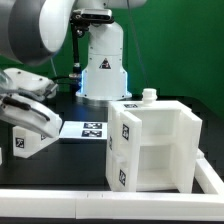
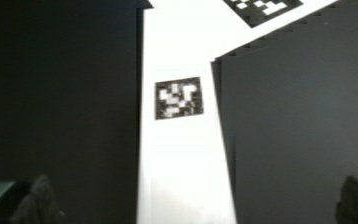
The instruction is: Assemble cabinet
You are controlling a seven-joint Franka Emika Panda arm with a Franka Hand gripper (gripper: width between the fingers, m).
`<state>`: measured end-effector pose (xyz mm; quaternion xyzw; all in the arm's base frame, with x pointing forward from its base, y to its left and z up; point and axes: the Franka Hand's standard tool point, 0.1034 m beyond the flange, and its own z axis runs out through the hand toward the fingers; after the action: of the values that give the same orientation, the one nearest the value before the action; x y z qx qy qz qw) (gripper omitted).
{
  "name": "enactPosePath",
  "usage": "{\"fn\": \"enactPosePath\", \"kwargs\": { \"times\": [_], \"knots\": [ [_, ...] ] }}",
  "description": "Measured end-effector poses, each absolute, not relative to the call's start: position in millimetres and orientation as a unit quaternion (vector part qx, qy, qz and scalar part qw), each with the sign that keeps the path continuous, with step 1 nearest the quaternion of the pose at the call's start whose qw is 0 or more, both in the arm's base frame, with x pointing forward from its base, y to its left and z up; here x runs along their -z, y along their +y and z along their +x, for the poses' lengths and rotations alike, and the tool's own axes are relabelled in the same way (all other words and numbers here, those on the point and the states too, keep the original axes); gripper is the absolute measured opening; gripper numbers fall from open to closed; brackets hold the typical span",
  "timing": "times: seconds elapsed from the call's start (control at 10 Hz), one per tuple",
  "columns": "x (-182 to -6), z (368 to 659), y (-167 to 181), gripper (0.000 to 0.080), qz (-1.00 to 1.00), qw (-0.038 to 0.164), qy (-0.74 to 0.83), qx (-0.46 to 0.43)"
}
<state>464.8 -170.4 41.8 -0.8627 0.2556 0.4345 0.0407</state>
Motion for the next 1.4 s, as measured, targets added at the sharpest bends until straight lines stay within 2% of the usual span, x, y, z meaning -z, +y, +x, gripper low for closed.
{"fn": "enactPosePath", "kwargs": {
  "times": [0.1,0.4,0.5,0.6,0.7,0.8,1.2,1.4],
  "knots": [
    [-31.3,461,-170,0.0796,-0.861,0.035,0.259,-0.435],
    [-28.9,461,-171,0.0748,-0.862,0.033,0.26,-0.434],
    [-28.9,461,-171,0.0573,-0.862,0.033,0.26,-0.434],
    [-28.9,460,-171,0.0573,-0.862,0.033,0.26,-0.434],
    [-28.9,460,-172,0.0392,-0.862,0.033,0.261,-0.434],
    [-28.9,460,-172,0.0283,-0.862,0.033,0.261,-0.434],
    [-33.7,461,-167,0.0285,-0.859,0.037,0.263,-0.439],
    [-59.7,470,-153,0.0285,-0.861,0.066,0.264,-0.43]
  ]
}}
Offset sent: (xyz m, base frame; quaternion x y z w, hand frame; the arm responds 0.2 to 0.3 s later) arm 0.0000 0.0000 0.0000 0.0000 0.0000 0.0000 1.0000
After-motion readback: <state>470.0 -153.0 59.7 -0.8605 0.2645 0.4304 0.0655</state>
